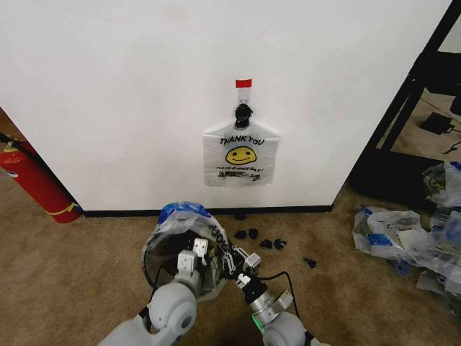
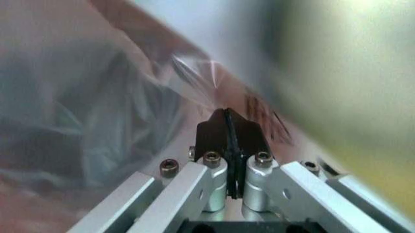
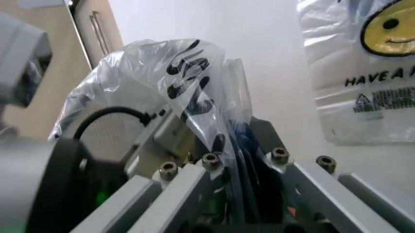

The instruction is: Pick up the garbage bag from the wall and place it over the trash bin.

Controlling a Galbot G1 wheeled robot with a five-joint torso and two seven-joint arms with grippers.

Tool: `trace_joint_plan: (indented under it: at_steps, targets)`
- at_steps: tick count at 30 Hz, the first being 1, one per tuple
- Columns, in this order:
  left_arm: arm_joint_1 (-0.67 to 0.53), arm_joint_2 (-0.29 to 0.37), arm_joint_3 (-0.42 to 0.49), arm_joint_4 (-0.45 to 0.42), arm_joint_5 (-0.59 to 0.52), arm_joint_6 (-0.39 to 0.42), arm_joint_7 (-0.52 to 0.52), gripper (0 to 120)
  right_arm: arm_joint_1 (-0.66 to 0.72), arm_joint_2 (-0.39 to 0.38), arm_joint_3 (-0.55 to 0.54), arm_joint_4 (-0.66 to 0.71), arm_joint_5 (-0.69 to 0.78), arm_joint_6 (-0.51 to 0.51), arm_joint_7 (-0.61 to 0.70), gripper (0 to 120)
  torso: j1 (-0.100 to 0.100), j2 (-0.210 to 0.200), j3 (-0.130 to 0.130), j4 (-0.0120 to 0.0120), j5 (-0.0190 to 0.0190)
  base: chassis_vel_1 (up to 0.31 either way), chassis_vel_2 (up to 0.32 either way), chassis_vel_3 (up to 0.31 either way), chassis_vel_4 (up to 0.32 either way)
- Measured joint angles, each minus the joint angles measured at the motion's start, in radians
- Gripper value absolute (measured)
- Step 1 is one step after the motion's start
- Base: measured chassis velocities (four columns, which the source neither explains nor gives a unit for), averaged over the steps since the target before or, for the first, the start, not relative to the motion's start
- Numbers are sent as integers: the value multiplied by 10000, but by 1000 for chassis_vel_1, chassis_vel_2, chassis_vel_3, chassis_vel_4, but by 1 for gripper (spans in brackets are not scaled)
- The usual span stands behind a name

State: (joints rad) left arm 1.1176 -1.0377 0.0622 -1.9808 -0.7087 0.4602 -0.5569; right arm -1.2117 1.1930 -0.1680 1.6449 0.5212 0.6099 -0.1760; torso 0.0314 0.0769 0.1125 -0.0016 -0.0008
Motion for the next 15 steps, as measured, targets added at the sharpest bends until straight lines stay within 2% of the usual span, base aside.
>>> trace_joint_plan:
  at_steps: [7, 15]
  targets:
    - [397, 392, -420, -6, -65, -94, 28, 0, 73, -19, 102, -61, 134, 21, 138, 1, 0, 0, 0, 5, -1, 0, 0, 0, 0]
    - [1073, 416, 1, -728, 94, -95, 497, 0, 324, 236, -21, -321, 451, -107, 450, 1, 0, 0, 0, 4, -1, 0, 0, 0, 0]
